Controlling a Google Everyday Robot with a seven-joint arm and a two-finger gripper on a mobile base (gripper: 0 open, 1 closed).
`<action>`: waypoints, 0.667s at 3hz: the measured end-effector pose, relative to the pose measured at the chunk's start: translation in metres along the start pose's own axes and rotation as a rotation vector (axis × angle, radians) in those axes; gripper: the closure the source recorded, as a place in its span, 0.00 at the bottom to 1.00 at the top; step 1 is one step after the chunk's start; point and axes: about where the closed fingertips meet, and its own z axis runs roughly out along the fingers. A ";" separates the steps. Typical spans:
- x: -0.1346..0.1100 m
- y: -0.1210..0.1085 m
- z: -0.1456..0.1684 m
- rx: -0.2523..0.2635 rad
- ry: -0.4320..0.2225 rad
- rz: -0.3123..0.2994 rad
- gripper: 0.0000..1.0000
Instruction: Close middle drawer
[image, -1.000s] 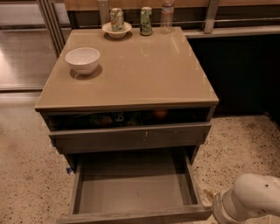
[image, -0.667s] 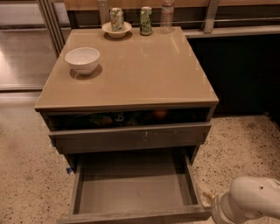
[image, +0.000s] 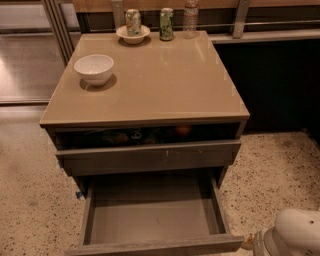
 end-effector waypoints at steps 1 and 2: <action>0.008 0.010 0.000 -0.010 -0.007 0.002 0.65; -0.001 0.021 0.022 -0.045 -0.033 -0.031 0.89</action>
Offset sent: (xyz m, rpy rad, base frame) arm -0.0318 0.0320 -0.0438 0.0910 0.0501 0.0834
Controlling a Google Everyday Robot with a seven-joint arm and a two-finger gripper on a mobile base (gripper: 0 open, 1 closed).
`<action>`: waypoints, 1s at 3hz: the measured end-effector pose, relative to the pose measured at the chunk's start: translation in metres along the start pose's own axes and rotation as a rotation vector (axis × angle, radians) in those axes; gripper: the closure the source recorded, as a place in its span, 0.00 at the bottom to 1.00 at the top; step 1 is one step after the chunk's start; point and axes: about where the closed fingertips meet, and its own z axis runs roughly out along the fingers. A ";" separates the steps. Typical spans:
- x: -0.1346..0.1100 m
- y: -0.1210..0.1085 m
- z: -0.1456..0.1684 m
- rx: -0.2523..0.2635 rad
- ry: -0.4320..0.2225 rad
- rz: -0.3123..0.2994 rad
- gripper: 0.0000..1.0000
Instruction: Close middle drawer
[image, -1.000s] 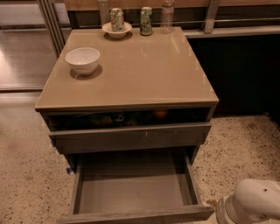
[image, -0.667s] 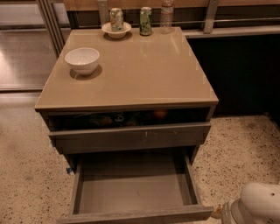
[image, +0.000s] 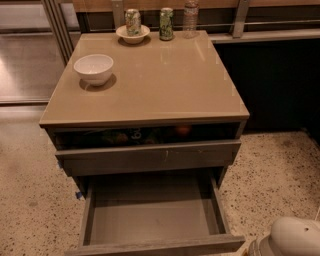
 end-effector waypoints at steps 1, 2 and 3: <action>-0.012 -0.005 0.047 -0.053 -0.050 -0.007 1.00; -0.023 -0.017 0.073 -0.088 -0.107 0.010 1.00; -0.050 -0.026 0.088 -0.127 -0.180 0.019 1.00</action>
Offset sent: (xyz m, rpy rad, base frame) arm 0.0336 0.0547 -0.0921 0.1953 0.0905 -0.0168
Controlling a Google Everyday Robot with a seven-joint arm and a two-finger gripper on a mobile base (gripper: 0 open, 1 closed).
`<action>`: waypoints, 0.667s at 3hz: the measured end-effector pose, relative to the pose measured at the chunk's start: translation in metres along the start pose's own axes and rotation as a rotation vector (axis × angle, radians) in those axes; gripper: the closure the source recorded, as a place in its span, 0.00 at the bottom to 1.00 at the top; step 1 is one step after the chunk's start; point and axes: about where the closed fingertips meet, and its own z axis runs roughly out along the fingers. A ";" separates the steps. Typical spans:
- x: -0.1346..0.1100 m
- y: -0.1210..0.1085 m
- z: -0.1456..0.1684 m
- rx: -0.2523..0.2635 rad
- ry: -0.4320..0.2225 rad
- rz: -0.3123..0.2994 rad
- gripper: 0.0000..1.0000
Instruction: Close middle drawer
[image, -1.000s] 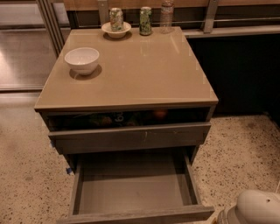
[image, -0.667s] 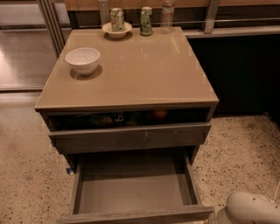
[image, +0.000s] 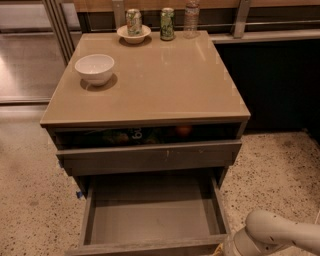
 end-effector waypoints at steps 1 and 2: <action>-0.040 -0.006 -0.003 0.032 -0.127 0.052 1.00; -0.063 -0.010 -0.008 0.079 -0.206 0.088 1.00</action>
Offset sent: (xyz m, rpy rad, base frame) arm 0.0428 0.0649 0.0508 0.2322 -0.1124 -0.2483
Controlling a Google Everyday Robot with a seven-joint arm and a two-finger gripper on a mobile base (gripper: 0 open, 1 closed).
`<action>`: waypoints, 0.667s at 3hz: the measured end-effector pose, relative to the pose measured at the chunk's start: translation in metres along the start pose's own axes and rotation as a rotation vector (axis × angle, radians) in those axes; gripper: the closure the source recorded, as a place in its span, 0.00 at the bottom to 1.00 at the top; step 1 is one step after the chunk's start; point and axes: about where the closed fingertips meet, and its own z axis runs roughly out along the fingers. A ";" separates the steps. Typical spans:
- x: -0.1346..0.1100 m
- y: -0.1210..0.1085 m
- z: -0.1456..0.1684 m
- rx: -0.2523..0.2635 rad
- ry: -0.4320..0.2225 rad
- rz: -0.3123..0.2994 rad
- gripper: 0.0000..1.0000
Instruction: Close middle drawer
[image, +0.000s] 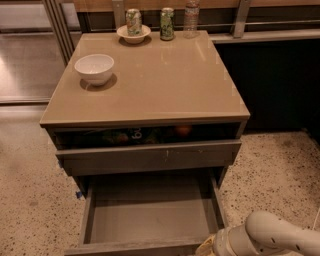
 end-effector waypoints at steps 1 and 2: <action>-0.022 -0.012 0.012 0.055 -0.036 0.024 1.00; -0.033 -0.046 0.043 0.127 -0.041 0.077 1.00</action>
Offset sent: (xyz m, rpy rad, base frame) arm 0.0810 0.0539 -0.0526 -0.0333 -0.0583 -0.1960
